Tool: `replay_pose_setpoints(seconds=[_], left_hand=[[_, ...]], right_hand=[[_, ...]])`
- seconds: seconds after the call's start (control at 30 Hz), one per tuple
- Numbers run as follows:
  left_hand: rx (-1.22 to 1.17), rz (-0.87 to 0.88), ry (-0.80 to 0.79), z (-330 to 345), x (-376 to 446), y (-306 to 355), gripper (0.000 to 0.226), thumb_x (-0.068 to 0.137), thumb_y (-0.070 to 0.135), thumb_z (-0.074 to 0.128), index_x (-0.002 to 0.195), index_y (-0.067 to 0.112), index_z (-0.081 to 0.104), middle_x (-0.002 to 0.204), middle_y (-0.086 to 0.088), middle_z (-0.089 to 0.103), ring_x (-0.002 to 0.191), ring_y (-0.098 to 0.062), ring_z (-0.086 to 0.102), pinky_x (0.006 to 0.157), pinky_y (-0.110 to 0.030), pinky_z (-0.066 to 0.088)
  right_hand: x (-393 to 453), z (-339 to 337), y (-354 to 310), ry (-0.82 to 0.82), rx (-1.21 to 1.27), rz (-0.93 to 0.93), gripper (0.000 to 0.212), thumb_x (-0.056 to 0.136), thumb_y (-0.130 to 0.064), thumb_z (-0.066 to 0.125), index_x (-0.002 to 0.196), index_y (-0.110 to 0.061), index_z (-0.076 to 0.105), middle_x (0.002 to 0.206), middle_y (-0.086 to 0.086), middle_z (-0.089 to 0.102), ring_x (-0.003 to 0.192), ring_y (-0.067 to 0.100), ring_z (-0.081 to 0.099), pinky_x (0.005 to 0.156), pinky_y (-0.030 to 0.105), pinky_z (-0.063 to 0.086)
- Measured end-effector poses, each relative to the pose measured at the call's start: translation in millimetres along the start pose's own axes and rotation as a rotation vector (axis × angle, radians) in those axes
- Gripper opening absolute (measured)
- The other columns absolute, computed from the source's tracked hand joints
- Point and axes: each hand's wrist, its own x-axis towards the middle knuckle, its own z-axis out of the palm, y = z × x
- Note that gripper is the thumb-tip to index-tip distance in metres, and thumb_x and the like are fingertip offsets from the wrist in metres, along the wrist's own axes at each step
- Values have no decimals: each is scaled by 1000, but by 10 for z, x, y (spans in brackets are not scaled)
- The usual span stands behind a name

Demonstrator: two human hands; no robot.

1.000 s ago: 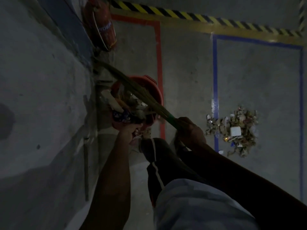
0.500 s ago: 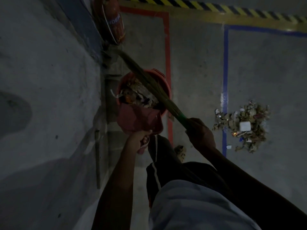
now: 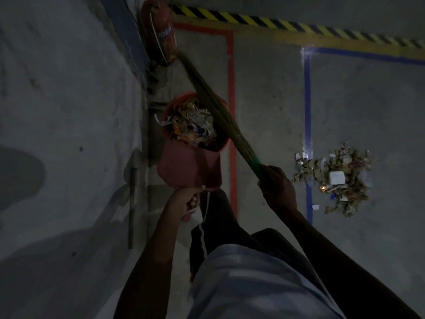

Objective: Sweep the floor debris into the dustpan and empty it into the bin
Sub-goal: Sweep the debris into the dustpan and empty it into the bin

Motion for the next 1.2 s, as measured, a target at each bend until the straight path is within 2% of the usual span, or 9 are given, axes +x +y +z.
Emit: replay_pose_setpoints(seconds=[0.33, 0.5, 0.6, 0.73, 0.83, 0.93, 1.03, 1.1, 1.2], left_hand=[[-50, 163, 69, -128, -904, -1588, 33, 89, 23, 78, 67, 16, 55, 40, 7, 44, 33, -5, 33, 37, -15, 30], [-128, 180, 79, -248, -1028, -2560, 30, 89, 29, 77, 69, 18, 57, 47, 5, 42, 39, -7, 32, 42, -22, 29], [-120, 163, 149, -383, -1091, -3006, 33, 87, 30, 79, 67, 18, 55, 49, 3, 44, 41, -9, 35, 45, -23, 33], [-130, 163, 201, -603, -1120, -3323, 35, 89, 26, 77, 65, 18, 53, 51, 3, 44, 37, -6, 35, 38, -18, 31], [-143, 142, 187, -758, -926, -3423, 38, 94, 23, 73, 64, 15, 50, 42, 5, 43, 31, -5, 34, 36, -19, 28], [-213, 155, 218, -937, -528, -3534, 28, 91, 16, 74, 75, 11, 52, 43, 3, 44, 30, -6, 35, 35, -17, 29], [-196, 124, 253, -1099, 32, -3645, 28, 90, 18, 76, 75, 9, 54, 48, 0, 48, 30, -5, 39, 36, -15, 34], [-177, 120, 254, -1197, 422, -3695, 31, 92, 19, 73, 69, 13, 54, 43, 7, 49, 31, -1, 41, 43, -14, 38], [-154, 77, 246, -1316, 1013, -3749, 38, 92, 22, 72, 61, 17, 49, 46, 5, 44, 32, -6, 37, 39, -12, 31]], right_hand=[[-1600, 203, 799, 111, 141, -30, 51, 82, -10, 76, 130, -9, 61, 122, 10, 62, 94, 30, 66, 71, 39, 56], [-2354, 425, 1048, 113, 217, -31, 50, 79, -8, 78, 127, -5, 63, 120, 12, 64, 102, 27, 64, 80, 26, 45], [-2698, 663, 1173, 26, 220, 8, 51, 81, -15, 77, 129, -9, 62, 121, 10, 63, 98, 28, 66, 78, 35, 53], [-2919, 1109, 1293, -120, 208, 85, 53, 81, -25, 74, 132, -18, 59, 120, 5, 61, 85, 32, 68, 67, 50, 59], [-2965, 1532, 1331, -201, 191, 131, 51, 83, -20, 74, 131, -17, 61, 120, 6, 62, 83, 34, 69, 67, 50, 59], [-2969, 2049, 1333, -261, 185, 161, 48, 85, -16, 72, 132, -14, 60, 119, 11, 62, 83, 36, 69, 65, 43, 58], [-2867, 2687, 1337, -304, 177, 160, 48, 87, -13, 69, 134, -12, 58, 123, 14, 61, 99, 32, 66, 78, 41, 57], [-2719, 3132, 1334, -331, 173, 162, 49, 89, -13, 69, 136, -9, 56, 127, 16, 59, 110, 28, 61, 87, 33, 52], [-2392, 3749, 1345, -388, 109, 133, 49, 91, -16, 67, 138, -13, 55, 130, 15, 56, 112, 27, 57, 85, 24, 42]])
